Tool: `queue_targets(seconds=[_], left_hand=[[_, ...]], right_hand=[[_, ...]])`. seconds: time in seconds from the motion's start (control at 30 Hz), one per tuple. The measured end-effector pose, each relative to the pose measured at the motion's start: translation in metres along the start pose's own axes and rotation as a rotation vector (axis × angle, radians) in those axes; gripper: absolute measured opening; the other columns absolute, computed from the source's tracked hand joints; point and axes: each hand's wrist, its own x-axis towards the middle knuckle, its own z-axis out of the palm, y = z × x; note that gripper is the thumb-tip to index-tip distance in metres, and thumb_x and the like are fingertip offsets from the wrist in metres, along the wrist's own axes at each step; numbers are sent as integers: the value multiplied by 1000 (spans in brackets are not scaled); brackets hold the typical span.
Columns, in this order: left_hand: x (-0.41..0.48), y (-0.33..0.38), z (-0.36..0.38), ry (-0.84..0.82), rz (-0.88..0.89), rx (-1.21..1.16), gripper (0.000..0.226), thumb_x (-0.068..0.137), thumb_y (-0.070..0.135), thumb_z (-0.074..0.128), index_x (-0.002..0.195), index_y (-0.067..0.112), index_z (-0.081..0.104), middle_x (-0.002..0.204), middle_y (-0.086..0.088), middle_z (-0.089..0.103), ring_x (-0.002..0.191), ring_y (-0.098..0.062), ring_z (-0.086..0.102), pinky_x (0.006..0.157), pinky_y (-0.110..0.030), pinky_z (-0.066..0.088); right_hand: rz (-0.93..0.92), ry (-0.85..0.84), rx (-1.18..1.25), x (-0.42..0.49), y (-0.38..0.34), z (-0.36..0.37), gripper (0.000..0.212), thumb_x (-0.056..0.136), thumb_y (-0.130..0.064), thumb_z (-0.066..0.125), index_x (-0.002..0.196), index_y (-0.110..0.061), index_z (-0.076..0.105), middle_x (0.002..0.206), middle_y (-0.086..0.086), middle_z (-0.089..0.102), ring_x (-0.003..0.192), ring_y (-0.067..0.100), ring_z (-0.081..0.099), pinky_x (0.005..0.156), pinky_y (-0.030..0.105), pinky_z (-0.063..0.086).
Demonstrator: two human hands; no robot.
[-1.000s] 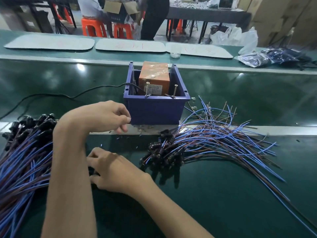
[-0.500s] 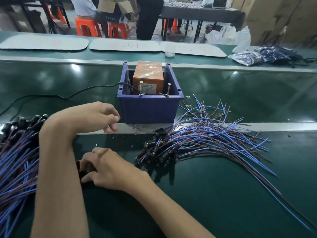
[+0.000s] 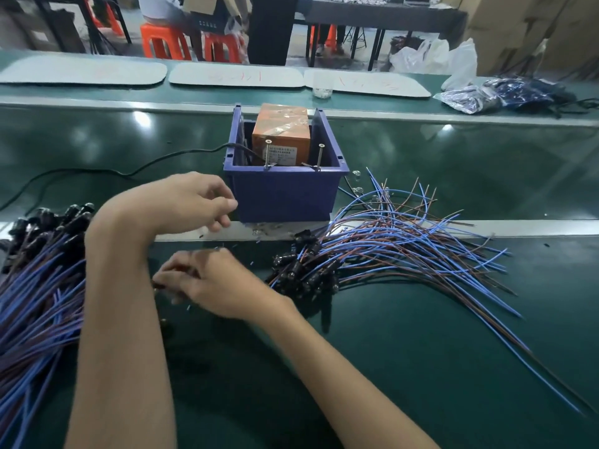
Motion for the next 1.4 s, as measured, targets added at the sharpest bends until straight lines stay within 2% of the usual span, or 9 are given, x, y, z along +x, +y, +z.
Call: queue_targets(seconds=[0.2,0.33,0.53,0.7,0.87,1.0,1.1,1.2,1.4], left_hand=[[-6,17,0,466,205,-62,10,95,23,56,97,18,65,77,10,67,81,-13,63,77,-27,44],[-10,39,6,265,255,-412,18,97,27,55,108,14,52,61,-2,70,51,-6,61,55,-17,49],[-5,50,21,53,48,-516,81,75,74,34,138,24,35,98,-17,69,70,-20,73,56,-19,55],[-4,34,4,416,41,-739,38,99,54,34,98,23,57,94,-7,71,65,-10,72,51,-12,50],[5,33,8,578,116,-588,12,99,11,48,107,19,52,87,1,66,52,7,59,49,-8,44],[3,44,17,436,209,-464,21,95,8,53,107,25,47,83,5,57,65,-6,62,57,-20,53],[-2,52,26,139,270,-228,18,93,12,58,93,29,51,83,8,61,70,-9,63,71,-32,56],[-7,61,39,-53,372,29,19,92,13,59,83,30,54,81,13,63,63,9,58,62,-11,49],[-25,63,64,-419,380,97,28,99,6,41,86,26,55,78,13,65,73,-7,67,75,-20,51]], right_hand=[[-28,490,740,-2,-12,-45,16,104,-23,38,92,-13,42,81,11,66,52,19,65,49,26,54],[-183,794,1009,-18,-24,-83,16,101,-18,44,107,-3,41,77,12,66,57,13,66,57,20,56],[-315,704,857,-46,-37,-116,24,102,-12,40,97,-4,63,89,7,71,75,10,67,71,19,53],[-309,637,815,-57,-45,-126,40,105,-26,30,85,-10,61,75,2,70,85,20,67,92,41,53],[-269,574,955,-62,-51,-129,43,105,-31,29,82,-5,54,52,-3,40,47,10,36,50,23,43],[-126,666,710,-67,-47,-135,33,101,-22,46,80,-5,65,59,-2,33,47,6,20,40,18,16],[99,711,532,-72,-39,-135,26,97,-21,53,83,-7,70,63,-3,36,40,1,25,34,12,21],[318,645,398,-78,-27,-134,24,94,-29,58,92,-10,73,74,-4,58,46,1,38,34,8,25],[271,423,484,-81,-17,-122,20,91,-17,62,91,1,71,75,10,70,42,1,41,38,8,30]])
